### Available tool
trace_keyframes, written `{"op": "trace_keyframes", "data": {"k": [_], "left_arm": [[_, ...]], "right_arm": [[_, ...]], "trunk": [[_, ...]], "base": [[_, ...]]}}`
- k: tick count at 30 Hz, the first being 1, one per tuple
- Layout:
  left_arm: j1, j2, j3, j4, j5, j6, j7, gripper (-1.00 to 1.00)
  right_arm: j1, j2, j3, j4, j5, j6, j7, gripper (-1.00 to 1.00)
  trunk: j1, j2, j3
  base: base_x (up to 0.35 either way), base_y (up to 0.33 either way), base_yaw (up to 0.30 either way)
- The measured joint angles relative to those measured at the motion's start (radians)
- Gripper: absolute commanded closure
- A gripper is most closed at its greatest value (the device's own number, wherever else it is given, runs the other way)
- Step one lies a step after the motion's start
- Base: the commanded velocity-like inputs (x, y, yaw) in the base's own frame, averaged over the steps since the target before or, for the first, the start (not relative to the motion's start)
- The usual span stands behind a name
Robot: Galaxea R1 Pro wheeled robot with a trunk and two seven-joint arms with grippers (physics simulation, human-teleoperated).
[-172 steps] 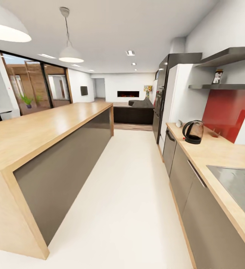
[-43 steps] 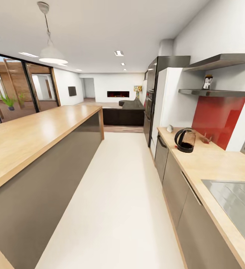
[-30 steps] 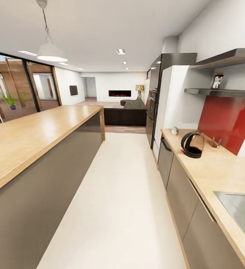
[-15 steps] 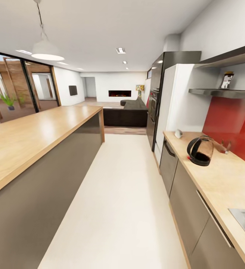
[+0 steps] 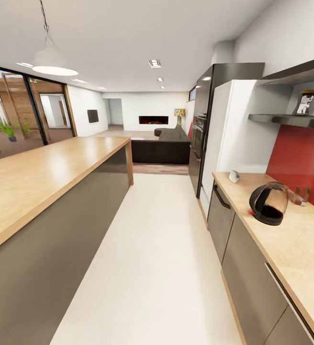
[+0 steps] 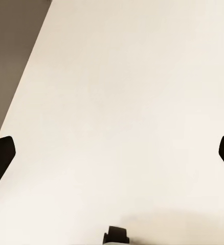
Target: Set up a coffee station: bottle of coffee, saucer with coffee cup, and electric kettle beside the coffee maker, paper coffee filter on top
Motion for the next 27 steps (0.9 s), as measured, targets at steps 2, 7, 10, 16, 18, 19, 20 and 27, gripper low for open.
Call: {"op": "trace_keyframes", "data": {"k": [2,7,10,16,18,19,20,27], "left_arm": [[0.0,0.0,0.0,0.0,0.0,0.0,0.0,-1.0],[0.0,0.0,0.0,0.0,0.0,0.0,0.0,-1.0],[0.0,0.0,0.001,0.0,0.0,0.0,0.0,-1.0],[0.0,0.0,0.001,0.0,0.0,0.0,0.0,-1.0],[0.0,0.0,0.001,0.0,0.0,0.0,0.0,-1.0],[0.0,0.0,0.001,0.0,0.0,0.0,0.0,-1.0],[0.0,0.0,0.001,0.0,0.0,0.0,0.0,-1.0],[0.0,0.0,0.001,0.0,0.0,0.0,0.0,-1.0]], "right_arm": [[0.0,0.0,0.0,0.0,0.0,0.0,0.0,-1.0],[0.0,0.001,0.0,0.0,0.0,0.0,0.0,-1.0],[0.0,0.001,0.0,0.0,0.0,0.0,0.0,-1.0],[0.0,0.001,0.0,0.0,0.0,0.0,0.0,-1.0],[0.0,0.001,0.0,0.0,0.0,0.0,0.0,-1.0],[0.0,0.001,0.0,0.0,0.0,0.0,0.0,-1.0],[0.0,0.001,0.0,0.0,0.0,0.0,0.0,-1.0],[0.0,0.0,0.0,0.0,0.0,0.0,0.0,-1.0]], "trunk": [[0.0,0.0,0.0],[0.0,0.0,0.0],[0.0,0.0,0.0],[0.0,0.0,0.0],[0.0,0.0,0.0],[0.0,0.0,0.0],[0.0,0.0,0.0],[0.0,0.0,0.0]], "base": [[0.335,0.0,0.0],[0.335,0.0,0.0],[0.335,0.0,0.0],[0.335,0.0,0.0],[0.335,0.0,0.0],[0.335,0.0,0.0],[0.335,0.0,0.0],[0.335,0.0,0.0]]}}
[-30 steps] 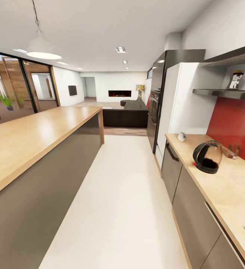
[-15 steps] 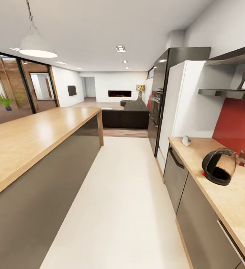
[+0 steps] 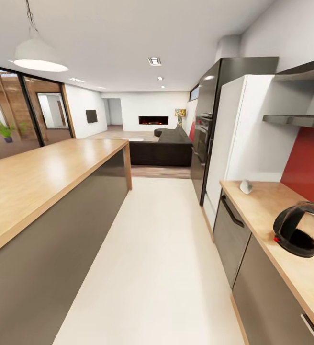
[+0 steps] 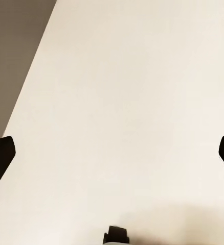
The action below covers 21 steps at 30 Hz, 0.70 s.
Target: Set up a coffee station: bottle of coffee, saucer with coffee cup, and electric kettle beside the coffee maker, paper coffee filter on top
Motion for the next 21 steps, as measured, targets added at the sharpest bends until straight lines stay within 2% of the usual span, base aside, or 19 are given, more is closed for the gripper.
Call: {"op": "trace_keyframes", "data": {"k": [21], "left_arm": [[0.0,0.0,0.0,0.0,0.0,0.0,0.001,-1.0]], "right_arm": [[0.0,0.0,-0.004,-0.004,0.0,0.0,0.0,-1.0]], "trunk": [[0.0,0.0,0.0]], "base": [[0.335,0.0,0.0]]}}
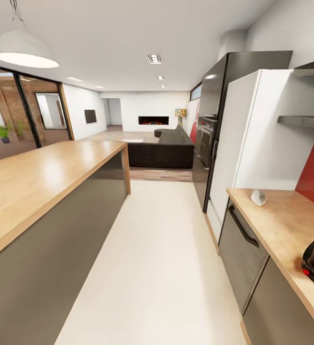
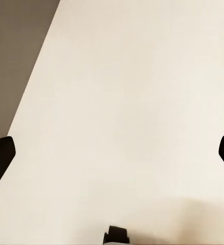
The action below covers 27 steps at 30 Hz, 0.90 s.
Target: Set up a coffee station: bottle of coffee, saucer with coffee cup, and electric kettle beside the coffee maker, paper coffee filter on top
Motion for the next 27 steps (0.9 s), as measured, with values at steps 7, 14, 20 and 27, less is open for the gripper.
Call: {"op": "trace_keyframes", "data": {"k": [7,14,20,27], "left_arm": [[0.0,0.0,0.0,0.0,0.0,-0.001,0.0,-1.0],[0.0,0.0,0.0,0.0,0.0,-0.001,0.0,-1.0],[0.0,0.0,0.0,0.0,0.0,0.0,0.0,-1.0],[0.0,0.0,0.0,0.0,0.0,0.0,0.0,-1.0]], "right_arm": [[0.0,0.0,0.0,0.0,0.0,-0.001,0.003,-1.0],[0.0,0.0,0.0,0.0,0.0,0.0,0.004,-1.0],[0.0,0.0,0.0,0.001,0.0,0.0,0.004,-1.0],[0.0,0.0,0.0,0.001,0.0,0.0,0.004,-1.0]], "trunk": [[0.0,0.0,0.0],[0.0,0.0,0.0],[0.0,0.0,0.0],[0.0,0.0,0.0]], "base": [[0.335,0.0,0.0],[0.335,0.0,0.0],[0.335,0.0,-0.11],[0.335,0.0,-0.201]]}}
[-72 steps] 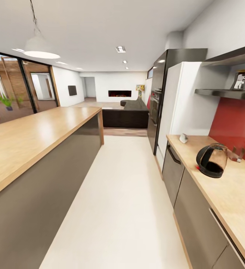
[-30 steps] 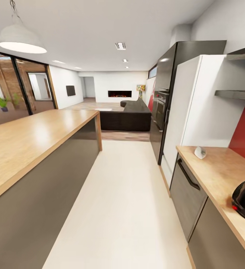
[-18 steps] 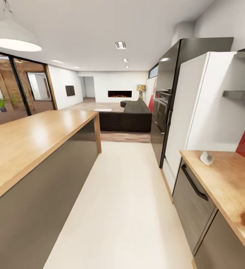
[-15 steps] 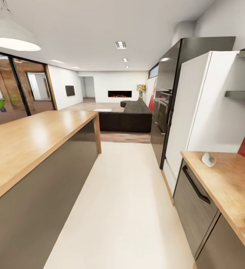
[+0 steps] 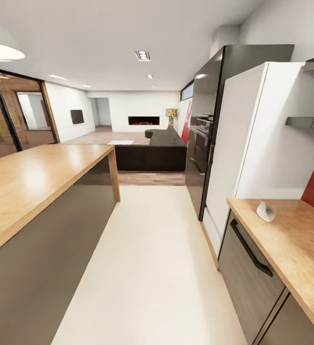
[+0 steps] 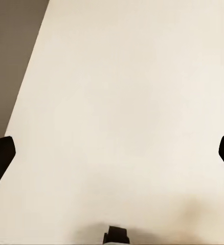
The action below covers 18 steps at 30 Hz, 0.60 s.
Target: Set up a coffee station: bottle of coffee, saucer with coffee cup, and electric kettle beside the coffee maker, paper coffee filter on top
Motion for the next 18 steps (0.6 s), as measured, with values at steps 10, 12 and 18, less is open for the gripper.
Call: {"op": "trace_keyframes", "data": {"k": [10,12,18], "left_arm": [[0.0,0.0,0.0,0.0,0.0,0.001,0.0,-1.0],[0.0,0.0,0.0,0.0,0.0,0.001,0.001,-1.0],[0.0,0.0,0.0,0.0,0.0,0.001,0.001,-1.0]], "right_arm": [[0.0,0.0,0.0,0.0,0.0,0.0,0.0,-1.0],[0.0,0.0,0.001,0.0,0.0,0.0,0.0,-1.0],[0.0,0.0,0.002,0.0,0.0,0.0,0.003,-1.0]], "trunk": [[0.0,0.0,0.0],[0.0,0.0,0.0],[0.0,0.0,-0.002]], "base": [[0.335,0.012,-0.217],[0.325,0.106,-0.219],[0.314,0.149,-0.225]]}}
